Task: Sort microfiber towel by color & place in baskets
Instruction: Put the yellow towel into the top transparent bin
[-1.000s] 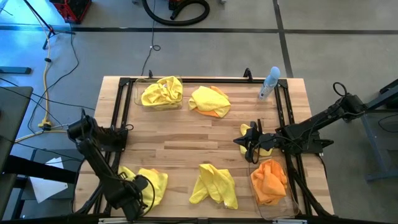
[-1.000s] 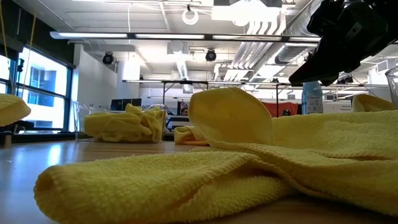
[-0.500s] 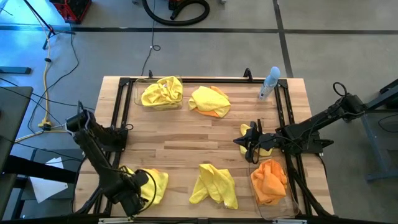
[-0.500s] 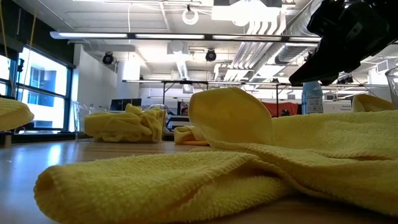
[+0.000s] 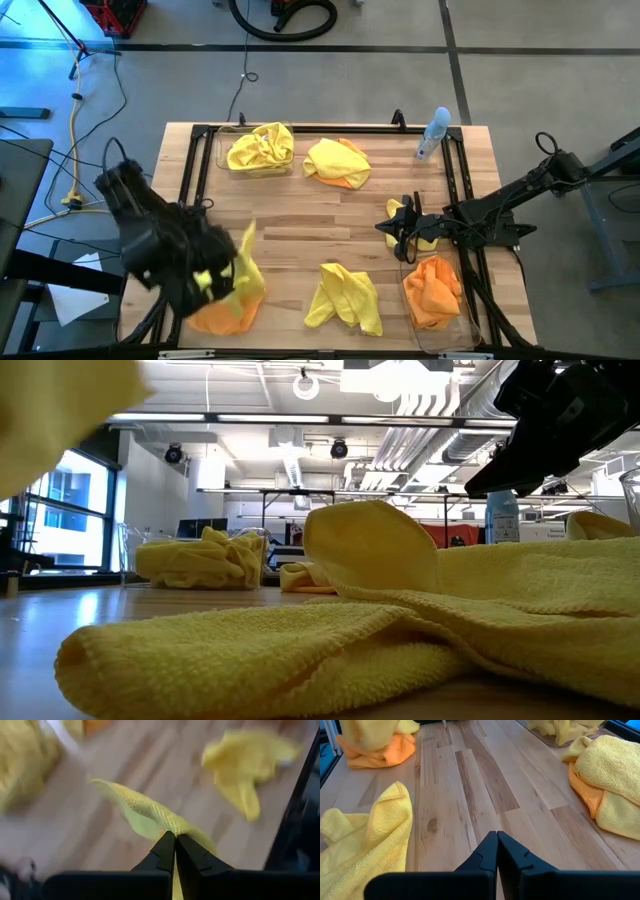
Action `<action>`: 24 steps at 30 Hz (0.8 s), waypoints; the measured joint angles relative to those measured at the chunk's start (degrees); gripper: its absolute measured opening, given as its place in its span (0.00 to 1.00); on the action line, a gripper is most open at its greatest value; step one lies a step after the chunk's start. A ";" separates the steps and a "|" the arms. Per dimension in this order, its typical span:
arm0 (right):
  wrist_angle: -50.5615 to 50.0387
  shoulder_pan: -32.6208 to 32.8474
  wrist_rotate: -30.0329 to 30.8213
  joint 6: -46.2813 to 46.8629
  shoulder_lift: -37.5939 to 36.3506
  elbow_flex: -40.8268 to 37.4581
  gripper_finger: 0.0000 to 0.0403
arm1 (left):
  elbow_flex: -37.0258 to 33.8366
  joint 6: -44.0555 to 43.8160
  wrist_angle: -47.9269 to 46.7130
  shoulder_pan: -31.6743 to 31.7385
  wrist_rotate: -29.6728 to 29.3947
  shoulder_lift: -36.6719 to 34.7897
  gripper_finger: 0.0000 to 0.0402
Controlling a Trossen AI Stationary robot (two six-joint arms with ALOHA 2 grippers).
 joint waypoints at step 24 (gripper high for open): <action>0.00 -0.10 1.21 -2.88 -0.02 0.00 0.00 | 3.09 57.65 13.62 56.21 -12.55 -18.04 0.00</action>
